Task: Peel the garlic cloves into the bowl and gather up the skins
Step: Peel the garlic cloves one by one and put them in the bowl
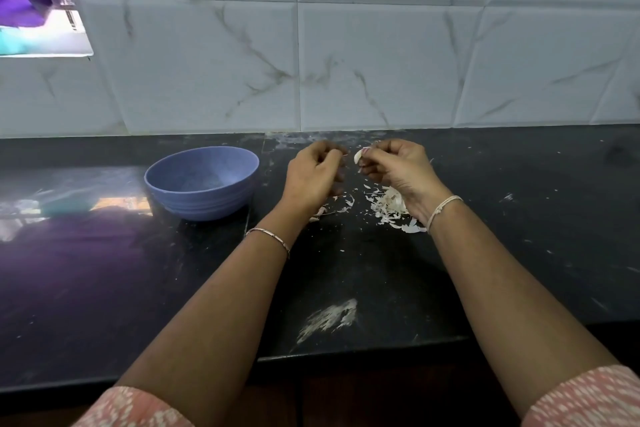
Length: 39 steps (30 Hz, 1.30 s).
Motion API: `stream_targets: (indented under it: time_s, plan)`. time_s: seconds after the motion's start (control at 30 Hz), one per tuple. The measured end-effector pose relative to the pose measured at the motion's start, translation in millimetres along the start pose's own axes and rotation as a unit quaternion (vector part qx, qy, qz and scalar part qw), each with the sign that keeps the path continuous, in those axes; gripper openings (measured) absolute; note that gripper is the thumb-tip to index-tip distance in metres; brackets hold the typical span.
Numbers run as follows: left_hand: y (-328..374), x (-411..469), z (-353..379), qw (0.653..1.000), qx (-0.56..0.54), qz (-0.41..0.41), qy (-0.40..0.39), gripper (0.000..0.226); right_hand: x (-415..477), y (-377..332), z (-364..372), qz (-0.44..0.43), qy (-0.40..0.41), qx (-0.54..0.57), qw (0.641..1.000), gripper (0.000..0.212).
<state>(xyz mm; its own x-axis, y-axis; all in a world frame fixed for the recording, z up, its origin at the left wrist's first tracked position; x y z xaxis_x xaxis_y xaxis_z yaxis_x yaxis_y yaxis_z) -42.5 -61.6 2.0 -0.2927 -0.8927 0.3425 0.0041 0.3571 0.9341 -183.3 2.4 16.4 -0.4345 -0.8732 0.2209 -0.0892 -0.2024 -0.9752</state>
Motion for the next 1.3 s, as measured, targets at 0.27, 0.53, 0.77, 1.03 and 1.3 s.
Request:
stream_targets:
  time_s: [0.27,0.53,0.77,1.03,1.3]
  plan:
    - [4,-4,-4,0.998,0.036,0.008,-0.043,0.014,-3,0,0,-0.062,0.009,-0.091,0.994,0.014]
    - [39,-14,-57,0.991,0.094,0.057,0.075,0.018,-12,-1,11,-0.168,0.001,-0.365,0.916,0.024]
    - [52,-10,-138,0.941,0.314,0.055,0.116,0.007,-18,-14,33,-0.215,-0.04,-0.456,0.863,0.014]
    - [40,-5,-156,0.863,0.504,0.003,0.034,0.017,-12,-9,81,-0.224,-0.134,-0.514,0.817,0.01]
    - [39,-1,-155,0.868,0.496,0.006,0.035,0.012,0,-6,111,-0.22,-0.19,-0.564,0.773,0.018]
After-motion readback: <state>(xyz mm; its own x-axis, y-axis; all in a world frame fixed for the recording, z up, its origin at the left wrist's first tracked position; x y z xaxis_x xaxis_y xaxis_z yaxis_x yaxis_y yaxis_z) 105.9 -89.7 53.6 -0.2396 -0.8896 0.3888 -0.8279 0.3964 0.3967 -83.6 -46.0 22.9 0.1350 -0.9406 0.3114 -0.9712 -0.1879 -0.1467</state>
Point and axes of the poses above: each hand's wrist, its own x-axis towards the middle knuckle, its own z-axis out of the palm, y = z × x, the point moved 5 cm from there along x, towards the middle knuckle, and after that the axes turned 1 degree about z, right-handed, at the moved point
